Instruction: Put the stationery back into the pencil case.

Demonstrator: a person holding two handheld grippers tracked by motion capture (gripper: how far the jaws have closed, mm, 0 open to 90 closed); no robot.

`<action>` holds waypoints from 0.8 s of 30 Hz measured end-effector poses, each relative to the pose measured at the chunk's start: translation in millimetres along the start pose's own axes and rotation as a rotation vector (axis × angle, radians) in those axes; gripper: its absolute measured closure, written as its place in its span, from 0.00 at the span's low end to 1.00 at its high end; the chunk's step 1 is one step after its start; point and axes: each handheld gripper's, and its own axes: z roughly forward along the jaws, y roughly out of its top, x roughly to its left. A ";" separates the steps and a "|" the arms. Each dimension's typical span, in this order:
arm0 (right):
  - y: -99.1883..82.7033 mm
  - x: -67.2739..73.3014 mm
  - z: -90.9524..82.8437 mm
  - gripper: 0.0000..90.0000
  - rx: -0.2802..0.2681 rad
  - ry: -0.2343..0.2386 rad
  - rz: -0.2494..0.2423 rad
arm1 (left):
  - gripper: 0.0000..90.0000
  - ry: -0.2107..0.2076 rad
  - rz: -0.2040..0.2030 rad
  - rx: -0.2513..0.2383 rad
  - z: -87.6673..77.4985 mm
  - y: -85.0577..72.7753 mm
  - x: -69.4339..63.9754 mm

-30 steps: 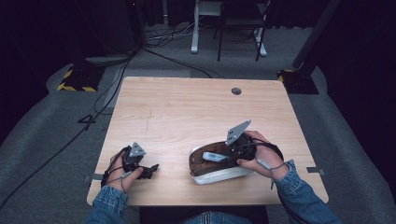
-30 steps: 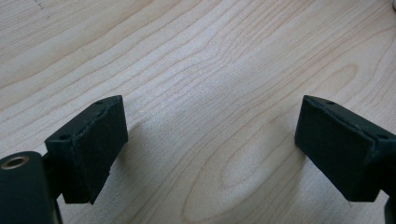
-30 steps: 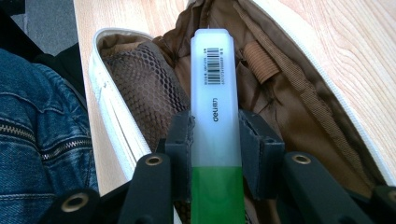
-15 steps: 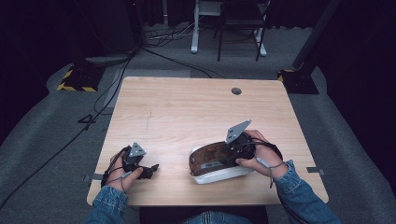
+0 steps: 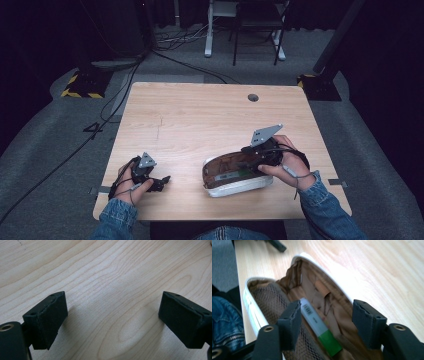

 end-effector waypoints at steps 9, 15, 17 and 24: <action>-2.3 -7.3 -13.7 0.39 -0.057 -0.045 0.047 | 0.10 0.000 0.000 0.000 0.0 0.0 0.0; -7.8 -17.4 -20.6 0.34 -0.086 -0.081 0.082 | 0.09 0.003 0.005 0.001 0.2 0.4 0.3; -10.4 -22.4 -23.5 0.33 -0.097 -0.099 0.095 | 0.09 0.003 0.005 0.000 0.2 0.3 0.3; -19.7 -36.8 -32.7 0.28 -0.112 -0.165 0.137 | 0.09 -0.008 -0.007 0.001 0.7 0.4 -0.3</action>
